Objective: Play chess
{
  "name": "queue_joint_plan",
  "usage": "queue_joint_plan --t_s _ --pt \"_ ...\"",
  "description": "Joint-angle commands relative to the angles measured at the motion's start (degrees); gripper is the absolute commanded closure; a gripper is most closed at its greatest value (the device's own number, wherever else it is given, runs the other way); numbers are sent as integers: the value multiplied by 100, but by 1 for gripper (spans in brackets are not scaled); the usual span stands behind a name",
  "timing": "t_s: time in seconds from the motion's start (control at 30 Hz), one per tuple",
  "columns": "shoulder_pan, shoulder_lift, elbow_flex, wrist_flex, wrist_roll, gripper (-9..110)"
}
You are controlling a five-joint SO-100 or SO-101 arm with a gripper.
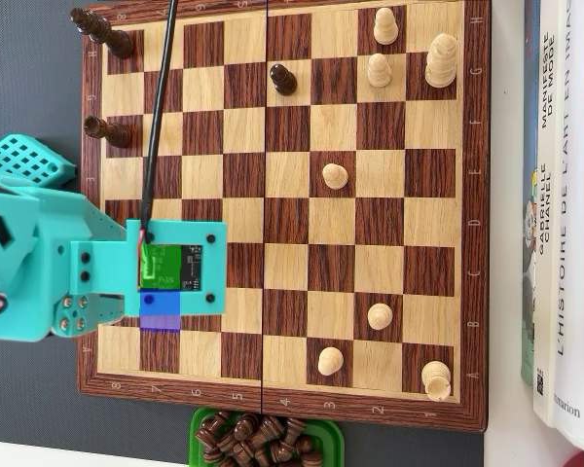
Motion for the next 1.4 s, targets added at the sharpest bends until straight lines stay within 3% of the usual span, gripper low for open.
queue_joint_plan --t_s 0.0,0.6,1.1,1.37 --pt "-26 264 -290 0 44 86" --pt "-431 1978 -141 -334 352 86" --pt "-1134 3542 1494 -2654 861 86" --pt "-1503 4509 2742 -4808 1195 86"
